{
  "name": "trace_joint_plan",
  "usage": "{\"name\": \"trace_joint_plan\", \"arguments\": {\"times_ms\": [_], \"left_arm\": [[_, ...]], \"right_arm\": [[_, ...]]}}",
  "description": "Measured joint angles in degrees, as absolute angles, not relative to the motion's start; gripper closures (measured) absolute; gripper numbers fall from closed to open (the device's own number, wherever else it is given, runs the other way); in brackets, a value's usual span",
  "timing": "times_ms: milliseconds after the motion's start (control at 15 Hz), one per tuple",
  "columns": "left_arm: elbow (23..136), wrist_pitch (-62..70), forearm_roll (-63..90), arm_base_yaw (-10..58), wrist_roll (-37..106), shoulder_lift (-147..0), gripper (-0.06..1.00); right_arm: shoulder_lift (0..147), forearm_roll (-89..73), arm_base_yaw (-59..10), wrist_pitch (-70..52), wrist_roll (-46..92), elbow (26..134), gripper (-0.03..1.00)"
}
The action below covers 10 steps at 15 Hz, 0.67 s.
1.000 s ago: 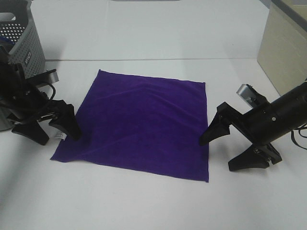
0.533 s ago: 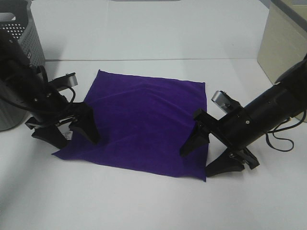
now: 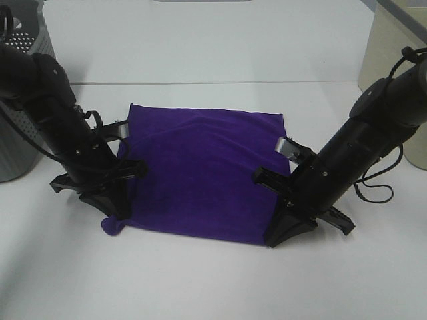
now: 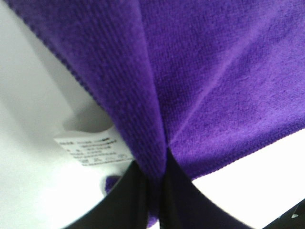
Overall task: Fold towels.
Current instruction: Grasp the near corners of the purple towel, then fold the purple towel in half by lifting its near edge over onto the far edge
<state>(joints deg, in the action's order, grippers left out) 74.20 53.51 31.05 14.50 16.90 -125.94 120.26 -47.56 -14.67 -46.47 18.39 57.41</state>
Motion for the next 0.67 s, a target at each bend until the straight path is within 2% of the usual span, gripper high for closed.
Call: {"name": "trace_joint_plan", "arguments": {"times_ms": [333,667], "left_arm": [[73.97,54.03,29.85,14.95,17.36,-124.62,0.94],[73.34,53.69,28.19,15.36,15.36,-117.34,0.94]], "right_arm": [[118.89,-46.18,-14.73,-46.35,18.79,57.35,0.94],[108.69,-41.71,-15.13,-44.35,18.79,57.18,0.94]]}}
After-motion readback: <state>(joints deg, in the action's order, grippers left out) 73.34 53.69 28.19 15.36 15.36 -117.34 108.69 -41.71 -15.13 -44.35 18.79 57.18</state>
